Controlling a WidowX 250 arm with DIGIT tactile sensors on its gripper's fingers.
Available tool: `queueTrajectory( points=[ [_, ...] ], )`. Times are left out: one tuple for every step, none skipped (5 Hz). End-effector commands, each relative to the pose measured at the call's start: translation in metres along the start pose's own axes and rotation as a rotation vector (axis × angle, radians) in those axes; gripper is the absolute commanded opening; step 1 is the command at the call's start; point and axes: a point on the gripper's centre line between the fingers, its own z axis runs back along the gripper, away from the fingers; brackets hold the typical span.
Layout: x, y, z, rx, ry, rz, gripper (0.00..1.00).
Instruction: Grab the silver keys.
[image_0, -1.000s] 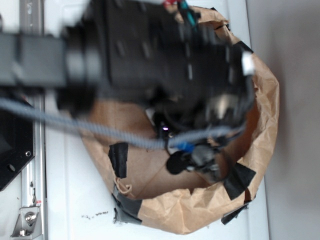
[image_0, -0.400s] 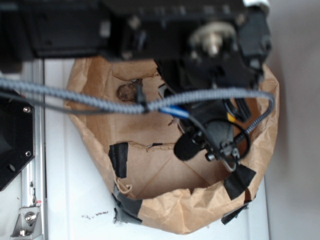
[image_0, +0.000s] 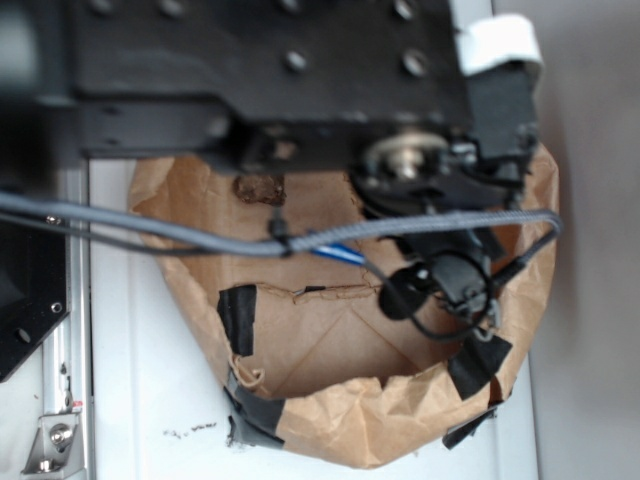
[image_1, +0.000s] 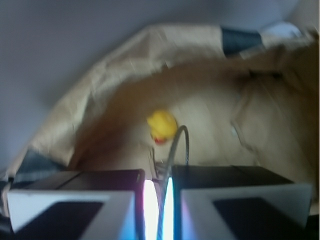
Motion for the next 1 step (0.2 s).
queueTrajectory(
  points=[
    [0.0056, -0.0025, 0.0039, -0.007, -0.062, -0.04, 0.0]
  ],
)
